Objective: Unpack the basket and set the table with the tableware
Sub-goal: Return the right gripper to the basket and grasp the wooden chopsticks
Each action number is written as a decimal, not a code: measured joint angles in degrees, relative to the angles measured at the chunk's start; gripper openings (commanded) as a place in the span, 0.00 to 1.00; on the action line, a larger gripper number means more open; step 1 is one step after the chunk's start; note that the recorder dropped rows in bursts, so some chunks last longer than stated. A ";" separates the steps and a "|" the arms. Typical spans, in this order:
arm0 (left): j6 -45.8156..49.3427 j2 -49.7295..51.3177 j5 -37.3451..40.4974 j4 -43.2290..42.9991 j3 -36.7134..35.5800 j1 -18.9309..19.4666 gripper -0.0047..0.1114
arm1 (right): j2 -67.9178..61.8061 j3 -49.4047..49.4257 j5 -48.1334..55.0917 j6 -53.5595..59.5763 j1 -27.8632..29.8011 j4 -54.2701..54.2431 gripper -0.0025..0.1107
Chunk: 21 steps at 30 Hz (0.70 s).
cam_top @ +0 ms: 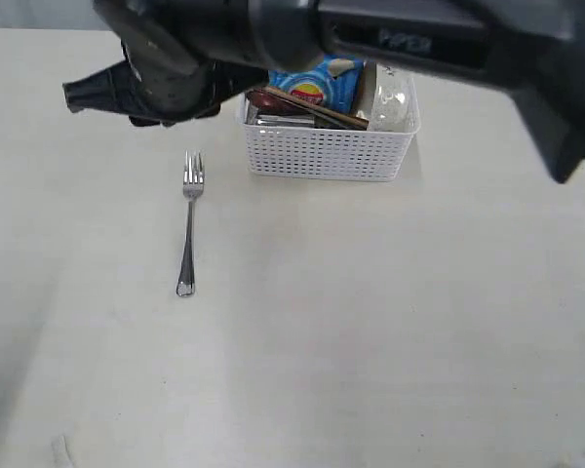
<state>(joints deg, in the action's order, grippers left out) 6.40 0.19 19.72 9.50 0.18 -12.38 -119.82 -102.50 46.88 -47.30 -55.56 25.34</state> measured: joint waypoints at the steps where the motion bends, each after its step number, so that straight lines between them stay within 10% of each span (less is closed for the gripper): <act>1: 0.00 0.00 0.00 0.00 0.00 0.00 0.04 | 2.13 0.00 0.86 4.85 0.11 1.01 0.33; 21: 0.00 0.00 0.00 0.00 0.00 0.00 0.04 | 4.11 0.00 -1.23 58.15 23.06 -17.06 0.33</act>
<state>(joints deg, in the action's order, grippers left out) 6.40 0.19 19.72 9.50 0.18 -12.38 -115.71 -102.50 45.65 10.85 -32.50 8.28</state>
